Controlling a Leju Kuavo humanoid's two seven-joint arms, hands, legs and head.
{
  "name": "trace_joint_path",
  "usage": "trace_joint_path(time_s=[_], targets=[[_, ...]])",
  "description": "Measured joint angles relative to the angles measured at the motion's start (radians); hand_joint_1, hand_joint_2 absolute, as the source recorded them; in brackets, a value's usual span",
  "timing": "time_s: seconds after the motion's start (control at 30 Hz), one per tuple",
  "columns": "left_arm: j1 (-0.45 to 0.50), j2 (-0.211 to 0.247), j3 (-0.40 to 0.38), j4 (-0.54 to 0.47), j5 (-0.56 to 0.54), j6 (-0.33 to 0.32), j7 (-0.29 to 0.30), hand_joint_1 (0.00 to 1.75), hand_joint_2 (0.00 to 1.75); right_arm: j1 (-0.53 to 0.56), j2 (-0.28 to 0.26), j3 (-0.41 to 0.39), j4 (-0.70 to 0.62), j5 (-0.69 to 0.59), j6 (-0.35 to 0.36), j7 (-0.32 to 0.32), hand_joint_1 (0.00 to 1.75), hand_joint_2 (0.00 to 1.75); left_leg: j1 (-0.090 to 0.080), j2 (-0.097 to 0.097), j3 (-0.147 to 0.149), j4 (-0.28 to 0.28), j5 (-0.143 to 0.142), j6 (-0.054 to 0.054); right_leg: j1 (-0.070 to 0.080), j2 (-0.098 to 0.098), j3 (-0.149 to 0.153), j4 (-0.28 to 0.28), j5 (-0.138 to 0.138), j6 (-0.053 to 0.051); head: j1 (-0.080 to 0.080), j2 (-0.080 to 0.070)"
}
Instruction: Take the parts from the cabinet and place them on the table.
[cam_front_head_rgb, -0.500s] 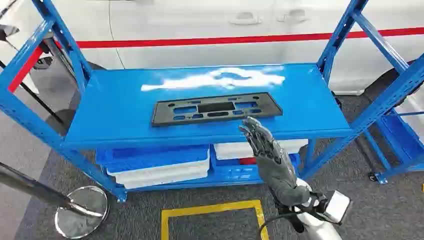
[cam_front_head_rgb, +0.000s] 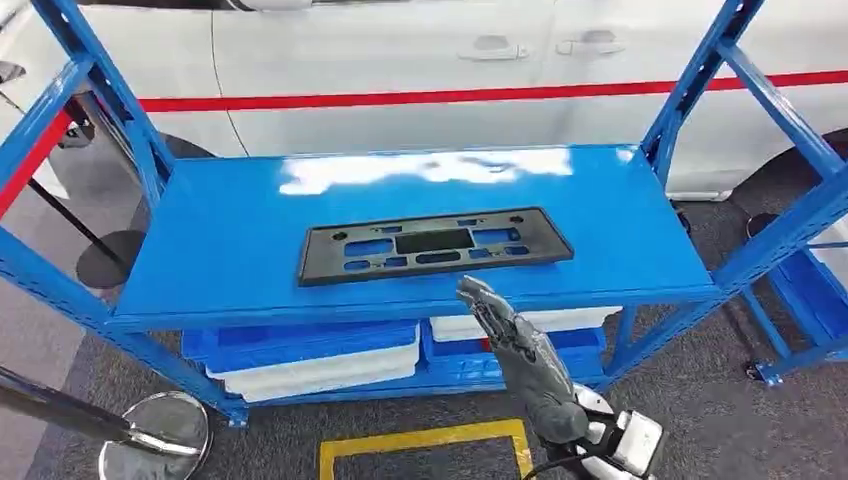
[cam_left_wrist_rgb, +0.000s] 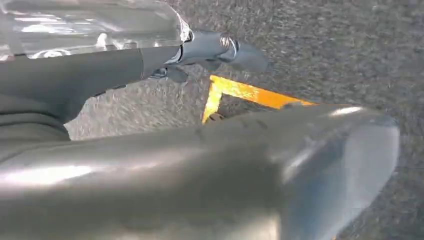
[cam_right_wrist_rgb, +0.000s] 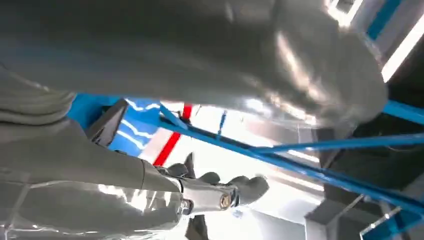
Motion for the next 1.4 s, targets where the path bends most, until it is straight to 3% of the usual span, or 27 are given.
trace_joint_path(time_s=[0.07,0.1,0.17,0.2,0.23,0.27,0.33,0.37,0.47,0.5,0.57,0.6,0.7,0.73,0.77,0.8,0.87,0.93,0.97,1.07,1.1,1.2,1.23,1.27,1.3,1.37,1.4], targets=[[-0.001,-0.002,0.0,0.0,-0.002,-0.005,-0.001,0.0,0.0,-0.003,0.0,0.001,0.0,-0.002,0.0,0.002,0.0,0.0,0.004,-0.001,0.024,-0.006,-0.002,0.008,-0.004,-0.001,-0.008,0.036,-0.009,0.009,0.0,0.0],[-0.002,-0.002,0.0,0.0,-0.003,-0.006,-0.001,0.0,0.0,-0.008,0.0,0.001,0.001,-0.005,-0.001,0.003,0.0,0.0,0.004,-0.001,0.028,-0.007,-0.007,0.013,-0.005,-0.002,-0.046,0.097,-0.02,0.014,0.0,0.0],[-0.005,-0.002,0.0,0.0,-0.009,-0.01,-0.003,0.0,0.0,-0.008,0.0,0.001,0.006,-0.011,-0.003,0.005,0.0,0.0,0.002,-0.002,0.036,-0.007,-0.019,0.017,-0.01,-0.002,-0.144,0.244,-0.084,0.023,0.0,0.0],[-0.004,-0.001,0.0,0.0,-0.01,-0.01,-0.004,0.0,0.0,-0.007,0.0,0.001,0.009,-0.013,-0.004,0.006,0.0,0.0,0.001,-0.003,0.044,-0.007,-0.027,0.018,-0.012,-0.002,-0.187,0.298,-0.111,0.025,0.0,0.0],[-0.003,-0.001,0.0,0.0,-0.011,-0.011,-0.004,0.0,0.0,-0.006,0.0,0.001,0.013,-0.015,-0.007,0.006,0.0,0.0,0.0,-0.004,0.054,-0.007,-0.034,0.017,-0.013,-0.002,-0.206,0.306,-0.11,0.025,0.0,0.0],[-0.003,-0.001,0.0,0.0,-0.011,-0.011,-0.005,0.0,0.0,-0.005,0.0,0.001,0.016,-0.017,-0.01,0.006,0.0,0.0,0.0,-0.005,0.066,-0.007,-0.043,0.017,-0.013,-0.002,-0.206,0.276,-0.088,0.023,0.0,0.0],[-0.002,-0.002,0.0,0.0,-0.011,-0.004,-0.004,0.0,0.0,-0.001,0.0,0.001,0.022,-0.018,-0.014,0.006,0.0,0.0,-0.002,-0.006,0.096,-0.008,-0.062,0.015,-0.008,-0.002,-0.157,0.12,0.02,0.008,0.0,0.0],[-0.001,-0.005,0.0,0.0,-0.011,0.001,-0.003,0.0,0.0,0.002,-0.001,0.001,0.025,-0.018,-0.014,0.005,0.0,0.0,0.0,-0.006,0.098,-0.013,-0.071,0.012,0.001,-0.004,-0.129,0.034,0.09,-0.005,0.0,0.0],[-0.006,-0.007,0.0,0.002,-0.009,0.01,-0.001,0.0,0.0,0.0,-0.002,0.004,0.042,-0.015,-0.013,0.004,0.0,0.0,-0.001,-0.01,0.108,-0.023,-0.08,-0.004,0.01,-0.004,-0.126,0.001,0.098,-0.021,0.003,0.0],[-0.005,-0.007,0.0,0.002,-0.009,0.012,0.0,0.0,0.0,-0.007,-0.002,0.005,0.047,-0.016,-0.012,0.004,0.0,0.0,-0.003,-0.008,0.118,-0.014,-0.069,-0.012,0.011,-0.002,-0.12,-0.008,0.097,-0.024,0.003,0.0],[-0.004,-0.007,0.0,0.002,-0.012,0.016,0.0,0.0,0.0,-0.032,-0.001,0.006,0.068,-0.023,-0.006,0.008,0.0,0.0,-0.002,-0.005,0.119,0.008,-0.08,-0.019,-0.001,-0.001,-0.087,-0.03,0.098,-0.029,0.003,0.0],[-0.006,-0.007,0.0,0.002,-0.016,0.018,-0.001,0.0,0.0,-0.051,0.002,0.009,0.08,-0.026,-0.006,0.013,0.0,1.75,-0.004,-0.004,0.098,0.053,-0.089,-0.025,-0.002,-0.001,-0.077,-0.035,0.095,-0.034,0.002,0.0],[-0.007,-0.007,0.0,0.002,-0.027,0.016,-0.003,0.0,0.0,-0.093,0.008,0.018,0.124,-0.008,-0.039,0.055,0.0,1.75,0.004,-0.003,-0.033,0.252,-0.188,-0.037,-0.002,-0.002,-0.066,-0.035,0.081,-0.04,0.002,0.0],[-0.005,-0.007,0.0,0.002,-0.031,0.016,-0.003,0.0,0.0,-0.1,0.008,0.021,0.143,0.021,-0.065,0.075,0.0,1.75,0.005,-0.003,-0.061,0.281,-0.195,-0.042,-0.002,-0.002,-0.063,-0.034,0.076,-0.039,0.002,0.0],[-0.003,-0.006,0.0,0.002,-0.033,0.016,-0.003,0.0,0.0,-0.108,0.008,0.027,0.166,0.052,-0.09,0.087,0.0,1.75,0.007,-0.003,-0.066,0.261,-0.168,-0.044,-0.003,-0.002,-0.057,-0.033,0.071,-0.037,0.002,0.0],[-0.003,-0.005,0.0,0.002,-0.036,0.017,-0.003,0.0,0.0,-0.117,0.009,0.035,0.19,0.083,-0.117,0.096,0.0,1.75,0.009,-0.003,-0.051,0.204,-0.121,-0.044,-0.004,-0.002,-0.051,-0.031,0.066,-0.035,0.002,0.0],[-0.004,-0.003,0.0,0.002,-0.04,0.018,-0.003,0.0,0.0,-0.143,0.016,0.052,0.245,0.165,-0.179,0.105,0.0,1.75,0.014,0.0,0.016,0.015,0.005,-0.046,-0.007,-0.002,-0.039,-0.023,0.052,-0.026,0.002,0.0],[-0.007,-0.003,0.0,0.002,-0.043,0.015,-0.005,0.0,0.0,-0.168,0.024,0.068,0.293,0.233,-0.238,0.106,0.0,1.75,0.009,0.002,0.012,-0.012,-0.028,-0.025,-0.004,-0.001,-0.045,-0.015,0.047,-0.017,0.002,0.0],[-0.007,-0.003,0.0,0.002,-0.042,0.014,-0.006,0.0,0.0,-0.177,0.027,0.075,0.314,0.279,-0.279,0.111,0.0,1.75,0.008,0.002,0.015,-0.011,0.001,-0.018,-0.003,-0.002,-0.049,-0.015,0.044,-0.011,0.002,0.0],[-0.004,-0.004,0.002,0.002,-0.045,0.01,-0.012,0.0,0.0,-0.214,0.043,0.095,0.371,0.451,-0.442,0.135,0.0,1.75,0.013,0.002,0.02,-0.018,0.009,-0.002,-0.002,-0.001,-0.048,-0.012,0.036,0.003,0.002,0.0],[-0.006,-0.004,0.002,0.002,-0.045,0.008,-0.013,0.0,0.0,-0.227,0.046,0.1,0.386,0.49,-0.479,0.142,0.0,1.75,0.013,0.002,0.022,-0.02,0.009,0.002,-0.006,-0.002,-0.058,0.019,0.012,0.008,0.002,0.0],[-0.008,-0.003,0.005,0.002,-0.05,0.005,-0.012,0.0,0.0,-0.245,0.055,0.12,0.437,0.631,-0.593,0.186,0.0,1.75,0.01,0.001,0.022,-0.02,0.006,0.01,-0.014,-0.002,-0.181,0.255,-0.092,0.02,0.002,0.0],[-0.007,-0.003,0.006,0.002,-0.052,0.005,-0.012,0.0,0.0,-0.244,0.058,0.126,0.449,0.671,-0.619,0.198,0.0,1.75,0.009,0.0,0.023,-0.02,0.005,0.01,-0.016,-0.002,-0.212,0.306,-0.098,0.021,0.002,0.0],[-0.007,-0.003,0.007,0.002,-0.053,0.005,-0.011,0.0,0.0,-0.245,0.06,0.132,0.46,0.697,-0.636,0.206,0.0,1.75,0.009,-0.002,0.024,-0.02,0.003,0.009,-0.016,-0.002,-0.218,0.303,-0.078,0.02,0.002,0.0],[-0.006,-0.003,0.007,0.002,-0.052,0.004,-0.01,0.0,0.0,-0.246,0.062,0.136,0.468,0.712,-0.648,0.212,0.0,1.75,0.009,-0.003,0.027,-0.02,0.002,0.008,-0.016,-0.002,-0.199,0.254,-0.04,0.018,0.002,0.0],[-0.006,-0.003,0.008,0.002,-0.053,0.005,-0.008,0.0,0.0,-0.254,0.065,0.14,0.481,0.791,-0.688,0.243,0.0,1.75,0.008,-0.006,0.036,-0.02,-0.003,0.005,-0.014,-0.002,-0.114,0.072,0.057,0.007,0.002,0.0],[-0.006,-0.004,0.009,0.002,-0.053,0.005,-0.006,0.0,0.0,-0.26,0.065,0.14,0.488,0.844,-0.708,0.26,0.0,1.75,0.009,-0.006,0.038,-0.021,-0.004,0.002,-0.01,-0.002,-0.082,-0.001,0.073,0.0,0.002,0.0]])
